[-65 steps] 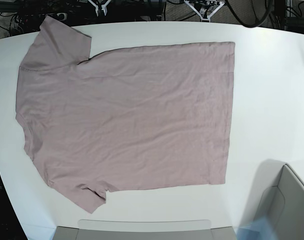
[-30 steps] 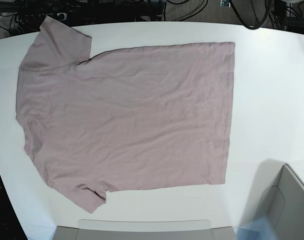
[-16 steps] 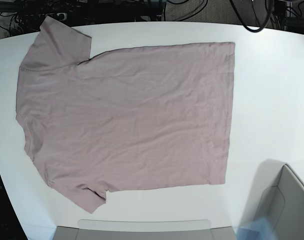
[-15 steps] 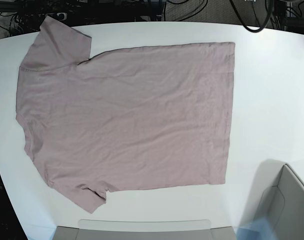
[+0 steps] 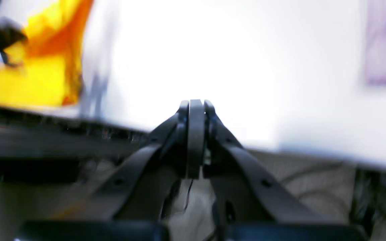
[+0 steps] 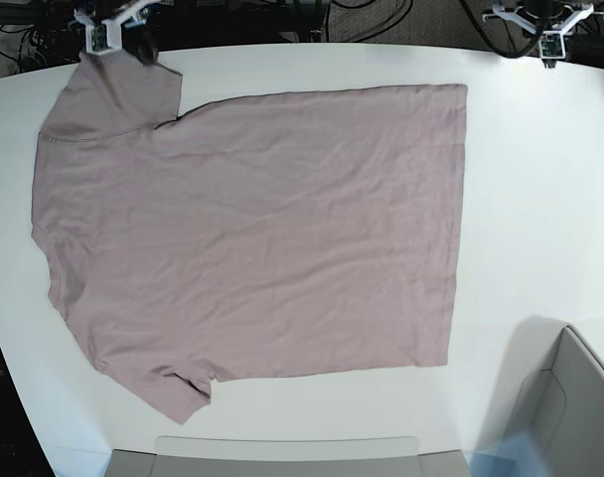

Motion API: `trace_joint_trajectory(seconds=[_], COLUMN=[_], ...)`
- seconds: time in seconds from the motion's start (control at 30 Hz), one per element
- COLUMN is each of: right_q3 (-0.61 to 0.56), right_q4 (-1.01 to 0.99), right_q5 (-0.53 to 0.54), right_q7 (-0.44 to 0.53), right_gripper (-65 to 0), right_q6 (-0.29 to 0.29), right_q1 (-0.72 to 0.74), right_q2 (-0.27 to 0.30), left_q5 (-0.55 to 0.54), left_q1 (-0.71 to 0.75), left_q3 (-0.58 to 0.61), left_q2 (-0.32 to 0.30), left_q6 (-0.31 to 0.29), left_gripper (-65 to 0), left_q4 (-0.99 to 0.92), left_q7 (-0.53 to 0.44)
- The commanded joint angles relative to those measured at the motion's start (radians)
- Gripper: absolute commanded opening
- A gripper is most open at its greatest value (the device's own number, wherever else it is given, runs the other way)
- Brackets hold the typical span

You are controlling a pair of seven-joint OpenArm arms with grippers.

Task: Fold the T-shirt properly
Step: 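Lower both grippers to the shirt's collar-side corners and grasp them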

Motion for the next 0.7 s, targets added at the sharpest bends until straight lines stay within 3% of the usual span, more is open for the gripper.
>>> trace_joint_trajectory(seconds=[0.0,0.1,0.17,0.27,0.37,0.47,0.57,0.67], right_q3=[0.0,-0.001,0.013,0.082,0.157,0.258,0.399,0.565], right_q4=[0.014,0.011,0.011,0.011,0.012,0.012,0.011,0.008], right_q5=[0.013,0.053,0.083,0.148,0.235,0.329,0.499,0.667], right_q7=[0.004,-0.065,-0.113,-0.163,-0.251,-0.324,-0.41,-0.533], right_gripper=[-64.7,-64.7,-64.7,-64.5,-63.2,-54.9,-45.3,-42.2], right_q6=[0.006,0.006,0.006,0.009,0.015,0.015,0.015,0.043], right_q1=[0.019,0.13,0.186,0.248,0.283,0.28,0.257,0.243], right_q2=[-0.009,-0.044,-0.068,-0.099,-0.101,-0.059,-0.032,-0.013], left_q5=[0.003,0.003,0.003,0.003,0.002,0.002,0.002,0.002], left_q1=[-0.006,-0.071,-0.129,-0.224,-0.289,-0.301,-0.304,-0.304], left_q3=[-0.001,0.002,0.0,-0.001,-0.001,0.012,0.043,0.065], left_q2=[-0.005,-0.012,-0.008,-0.005,0.028,0.039,0.038,0.038], left_q6=[0.009,0.009,0.009,0.009,0.008,0.003,-0.052,-0.101], left_gripper=[-64.9,-64.9,-64.9,-64.7,-64.2,-59.6,-52.7,-47.5], left_q4=[0.032,0.032,0.034,0.034,0.035,0.035,0.035,0.035], left_q7=[-0.025,-0.005,0.064,0.159,0.177,0.176,0.176,0.187])
